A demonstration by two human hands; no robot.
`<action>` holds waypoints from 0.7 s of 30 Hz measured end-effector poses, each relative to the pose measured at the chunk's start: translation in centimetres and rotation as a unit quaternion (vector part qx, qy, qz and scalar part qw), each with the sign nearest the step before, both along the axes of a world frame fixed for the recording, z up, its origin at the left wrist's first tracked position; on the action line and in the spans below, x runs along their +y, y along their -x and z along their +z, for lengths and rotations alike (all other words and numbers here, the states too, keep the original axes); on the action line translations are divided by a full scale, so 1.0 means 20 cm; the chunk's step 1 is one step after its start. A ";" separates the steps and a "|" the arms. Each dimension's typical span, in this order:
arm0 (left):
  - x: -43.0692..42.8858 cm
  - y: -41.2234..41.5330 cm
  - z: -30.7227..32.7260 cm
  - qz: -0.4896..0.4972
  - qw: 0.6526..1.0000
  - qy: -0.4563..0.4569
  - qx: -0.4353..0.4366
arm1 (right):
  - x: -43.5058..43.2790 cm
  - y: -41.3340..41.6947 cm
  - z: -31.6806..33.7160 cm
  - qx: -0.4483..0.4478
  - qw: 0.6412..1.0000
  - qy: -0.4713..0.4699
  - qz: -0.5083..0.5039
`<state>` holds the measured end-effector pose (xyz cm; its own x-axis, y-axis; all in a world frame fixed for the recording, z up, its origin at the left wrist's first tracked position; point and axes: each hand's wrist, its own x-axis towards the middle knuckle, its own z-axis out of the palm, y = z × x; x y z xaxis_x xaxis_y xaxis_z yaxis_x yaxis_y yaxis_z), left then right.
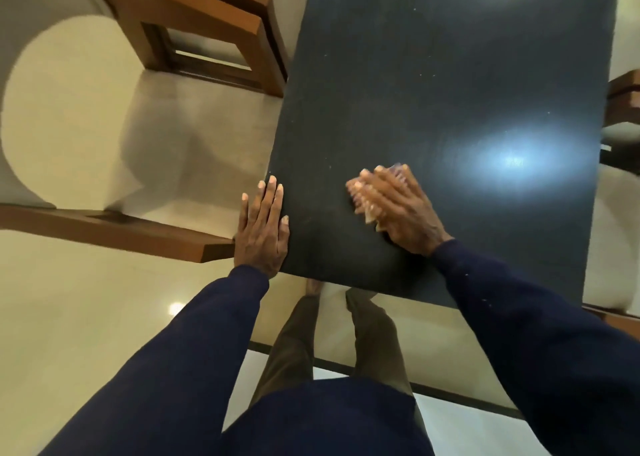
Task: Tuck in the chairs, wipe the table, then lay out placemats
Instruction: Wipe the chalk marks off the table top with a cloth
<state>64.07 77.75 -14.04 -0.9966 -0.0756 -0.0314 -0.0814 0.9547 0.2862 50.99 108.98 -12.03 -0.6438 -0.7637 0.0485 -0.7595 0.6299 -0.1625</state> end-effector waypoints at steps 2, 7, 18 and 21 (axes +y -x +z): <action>-0.02 -0.02 0.00 0.011 1.000 -0.004 -0.005 | -0.09 0.07 0.01 0.003 0.988 0.006 -0.154; -0.10 -0.12 -0.01 0.043 0.999 -0.005 -0.017 | -0.54 0.08 0.00 -0.013 0.970 0.000 -0.244; -0.19 -0.25 0.01 0.037 0.999 0.010 -0.017 | -0.33 -0.12 -0.03 -0.011 0.996 0.004 0.090; -0.17 -0.26 0.02 0.019 1.000 0.003 -0.016 | -0.46 -0.05 -0.02 -0.013 0.993 0.000 -0.115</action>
